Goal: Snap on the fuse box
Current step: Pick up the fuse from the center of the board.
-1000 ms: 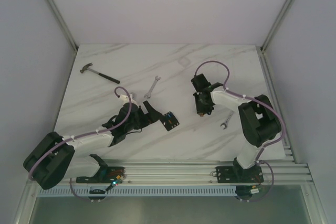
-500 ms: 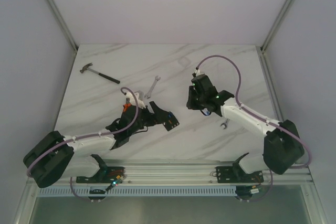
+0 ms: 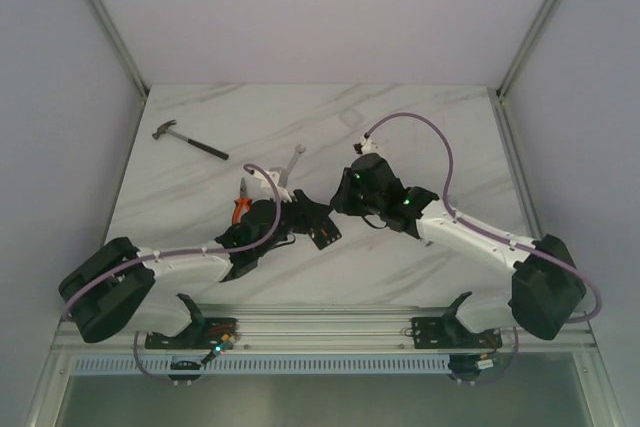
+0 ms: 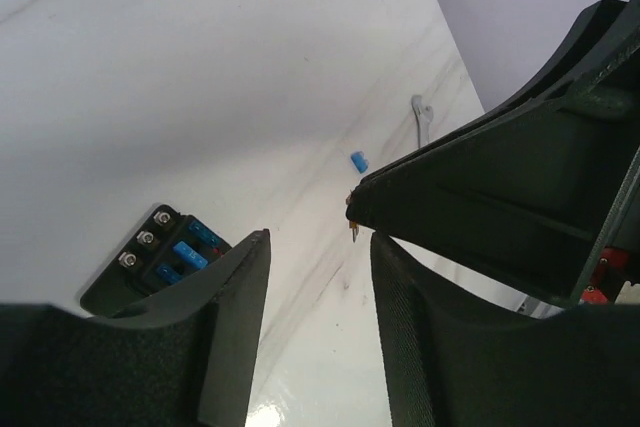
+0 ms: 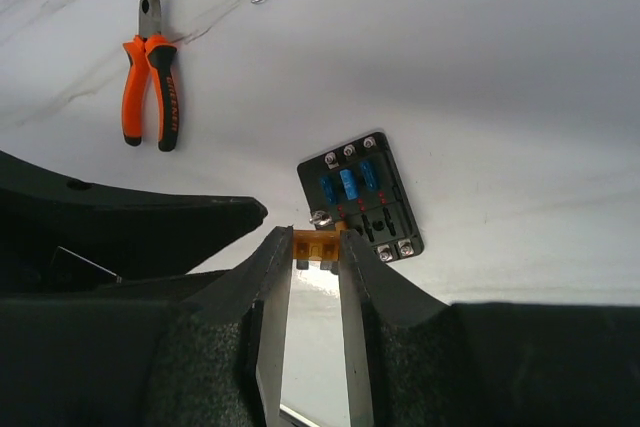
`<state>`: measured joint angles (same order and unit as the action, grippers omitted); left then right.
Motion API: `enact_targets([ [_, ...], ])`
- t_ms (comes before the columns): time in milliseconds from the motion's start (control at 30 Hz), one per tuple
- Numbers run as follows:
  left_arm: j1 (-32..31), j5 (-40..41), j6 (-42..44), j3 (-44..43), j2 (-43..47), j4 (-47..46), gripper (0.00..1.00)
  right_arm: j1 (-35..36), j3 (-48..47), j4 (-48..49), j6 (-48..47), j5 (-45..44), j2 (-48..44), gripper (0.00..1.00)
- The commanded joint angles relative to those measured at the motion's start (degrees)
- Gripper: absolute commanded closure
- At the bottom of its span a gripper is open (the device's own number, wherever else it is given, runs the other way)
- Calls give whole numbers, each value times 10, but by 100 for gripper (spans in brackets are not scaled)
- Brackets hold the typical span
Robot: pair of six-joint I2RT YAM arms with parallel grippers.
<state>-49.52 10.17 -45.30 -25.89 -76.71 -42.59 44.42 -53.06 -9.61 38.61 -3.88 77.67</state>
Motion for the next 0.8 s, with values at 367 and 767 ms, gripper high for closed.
enact_targets([
  [367, -7, 10, 32, -19, -13, -41, 63, 12, 14, 44, 34, -2, -20, 86],
  [767, -7, 3, 52, -26, -11, -57, 84, 18, 24, 60, 46, 8, -18, 85],
])
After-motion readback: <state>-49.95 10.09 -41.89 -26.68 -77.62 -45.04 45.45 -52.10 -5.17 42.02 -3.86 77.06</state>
